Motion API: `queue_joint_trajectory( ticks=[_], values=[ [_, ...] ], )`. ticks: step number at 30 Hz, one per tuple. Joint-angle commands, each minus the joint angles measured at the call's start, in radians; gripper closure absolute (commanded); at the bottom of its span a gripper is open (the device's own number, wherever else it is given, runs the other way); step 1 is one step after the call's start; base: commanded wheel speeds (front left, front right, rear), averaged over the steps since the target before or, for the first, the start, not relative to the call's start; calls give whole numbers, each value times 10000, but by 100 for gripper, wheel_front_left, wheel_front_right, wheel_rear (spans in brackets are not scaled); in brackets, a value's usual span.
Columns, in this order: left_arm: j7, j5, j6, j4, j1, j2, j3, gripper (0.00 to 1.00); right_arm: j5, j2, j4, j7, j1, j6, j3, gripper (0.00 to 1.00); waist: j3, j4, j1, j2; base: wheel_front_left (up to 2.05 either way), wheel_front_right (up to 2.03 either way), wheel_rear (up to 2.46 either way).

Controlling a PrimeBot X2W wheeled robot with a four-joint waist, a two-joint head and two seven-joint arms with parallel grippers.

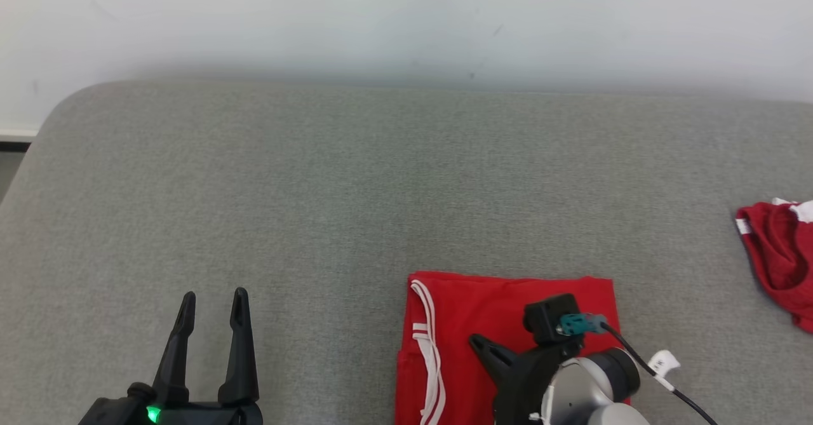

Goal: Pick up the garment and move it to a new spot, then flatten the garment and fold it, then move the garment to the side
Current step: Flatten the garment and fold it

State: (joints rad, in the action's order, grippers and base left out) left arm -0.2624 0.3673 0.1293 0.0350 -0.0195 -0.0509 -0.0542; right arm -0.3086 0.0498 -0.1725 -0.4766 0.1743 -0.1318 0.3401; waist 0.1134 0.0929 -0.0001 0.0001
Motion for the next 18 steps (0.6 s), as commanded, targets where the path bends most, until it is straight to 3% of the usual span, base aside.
queue_joint_trajectory(
  ticks=[1,18],
  values=[
    [-30,68,15,-55,50,5,2,0,-84,11,-225,23,201,22,100,100,128,244,1,-1,0,0,0],
    [-32,357,15,-115,84,6,-193,0,-383,10,-2694,408,1899,22,926,100,376,1127,1,-1,0,0,0]
  ],
)
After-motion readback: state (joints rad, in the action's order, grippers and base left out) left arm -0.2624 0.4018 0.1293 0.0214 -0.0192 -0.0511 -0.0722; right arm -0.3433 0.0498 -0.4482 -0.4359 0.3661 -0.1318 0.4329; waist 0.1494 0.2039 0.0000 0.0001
